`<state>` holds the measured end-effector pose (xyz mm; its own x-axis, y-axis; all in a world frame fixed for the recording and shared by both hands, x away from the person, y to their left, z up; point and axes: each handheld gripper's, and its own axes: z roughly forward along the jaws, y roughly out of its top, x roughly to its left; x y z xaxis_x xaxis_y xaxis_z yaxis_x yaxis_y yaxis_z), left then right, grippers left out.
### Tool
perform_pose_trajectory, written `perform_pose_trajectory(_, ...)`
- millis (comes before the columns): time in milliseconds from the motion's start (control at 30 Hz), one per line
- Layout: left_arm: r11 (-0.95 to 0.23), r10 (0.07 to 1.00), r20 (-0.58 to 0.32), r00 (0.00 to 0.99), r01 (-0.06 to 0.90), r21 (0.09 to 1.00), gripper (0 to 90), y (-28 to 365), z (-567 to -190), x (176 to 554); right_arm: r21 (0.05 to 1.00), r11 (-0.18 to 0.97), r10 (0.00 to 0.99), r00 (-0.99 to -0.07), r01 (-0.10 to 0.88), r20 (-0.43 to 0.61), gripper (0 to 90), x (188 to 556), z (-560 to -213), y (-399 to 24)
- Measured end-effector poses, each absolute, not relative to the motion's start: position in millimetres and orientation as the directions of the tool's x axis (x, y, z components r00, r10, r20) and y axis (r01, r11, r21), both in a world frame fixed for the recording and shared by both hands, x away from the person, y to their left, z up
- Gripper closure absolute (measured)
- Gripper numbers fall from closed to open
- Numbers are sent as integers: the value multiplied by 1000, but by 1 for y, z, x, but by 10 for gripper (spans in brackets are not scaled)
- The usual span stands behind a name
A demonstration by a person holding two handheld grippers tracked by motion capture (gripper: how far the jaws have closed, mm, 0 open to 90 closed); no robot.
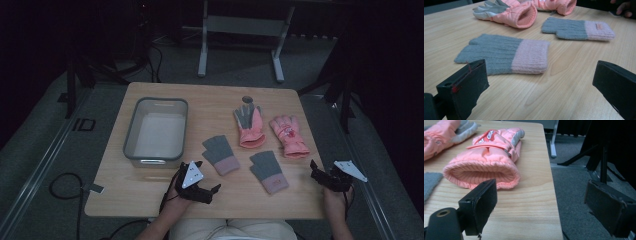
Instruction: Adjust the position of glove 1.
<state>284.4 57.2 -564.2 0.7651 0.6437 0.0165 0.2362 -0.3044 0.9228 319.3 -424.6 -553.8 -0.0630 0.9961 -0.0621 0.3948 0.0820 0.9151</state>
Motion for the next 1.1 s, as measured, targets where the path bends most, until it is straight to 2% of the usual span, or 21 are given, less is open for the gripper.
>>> perform_pose_trajectory(400, -301, 638, 4, 770, 245, 922, 0, 58, -564, 285, 901, 50, 999, -19, 432, -46, 113, 323, -554, -426)
perform_pose_trajectory(533, -312, 645, 9, 764, 253, 916, 0, 58, -564, 285, 869, 54, 999, -23, 492, -49, 113, 327, -553, -427)
perform_pose_trajectory(600, -314, 643, 6, 765, 256, 914, 0, 58, -564, 286, 855, -4, 999, -32, 519, 23, 113, 328, -550, -431)
perform_pose_trajectory(667, -318, 638, 0, 770, 263, 911, 0, 58, -564, 287, 826, 5, 999, -37, 563, 20, 113, 330, -546, -433)
perform_pose_trajectory(867, -338, 634, 17, 774, 256, 906, 0, 57, -564, 286, 836, -6, 998, -53, 548, 42, 113, 327, -525, -435)
perform_pose_trajectory(1000, -346, 634, 24, 773, 256, 903, 0, 56, -564, 285, 853, 26, 997, -75, 521, 16, 112, 326, -508, -428)
perform_pose_trajectory(1100, -348, 636, 24, 771, 260, 901, 0, 56, -564, 285, 871, 53, 992, -128, 488, 11, 113, 328, -484, -416)
